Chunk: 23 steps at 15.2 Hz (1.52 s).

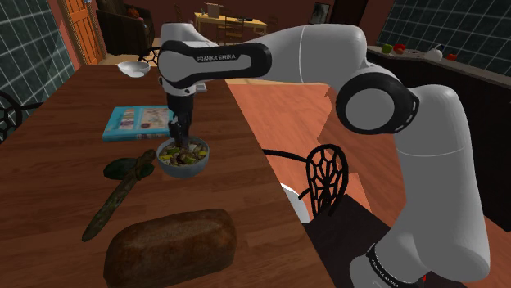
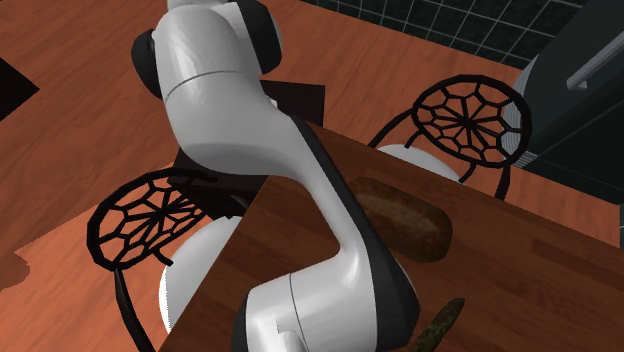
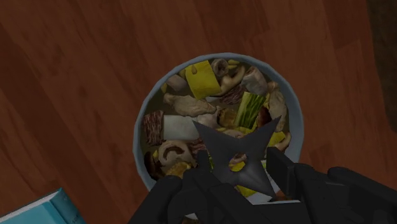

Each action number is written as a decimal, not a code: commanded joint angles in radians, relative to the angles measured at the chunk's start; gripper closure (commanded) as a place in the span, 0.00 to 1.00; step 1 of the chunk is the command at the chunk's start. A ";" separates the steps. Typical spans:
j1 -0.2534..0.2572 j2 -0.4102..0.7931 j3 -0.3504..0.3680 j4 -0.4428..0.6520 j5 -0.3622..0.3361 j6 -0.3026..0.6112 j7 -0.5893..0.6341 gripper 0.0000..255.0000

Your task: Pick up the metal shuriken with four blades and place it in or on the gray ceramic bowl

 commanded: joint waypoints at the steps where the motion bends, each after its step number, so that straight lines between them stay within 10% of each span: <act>1: -0.001 0.003 0.000 -0.022 0.000 0.026 -0.002 1.00; 12: -0.001 0.011 -0.001 -0.055 -0.001 0.067 -0.004 1.00; 13: -0.001 0.011 -0.001 -0.055 -0.001 0.067 -0.004 0.00; 23: -0.003 0.003 -0.001 0.059 0.000 -0.055 -0.004 0.00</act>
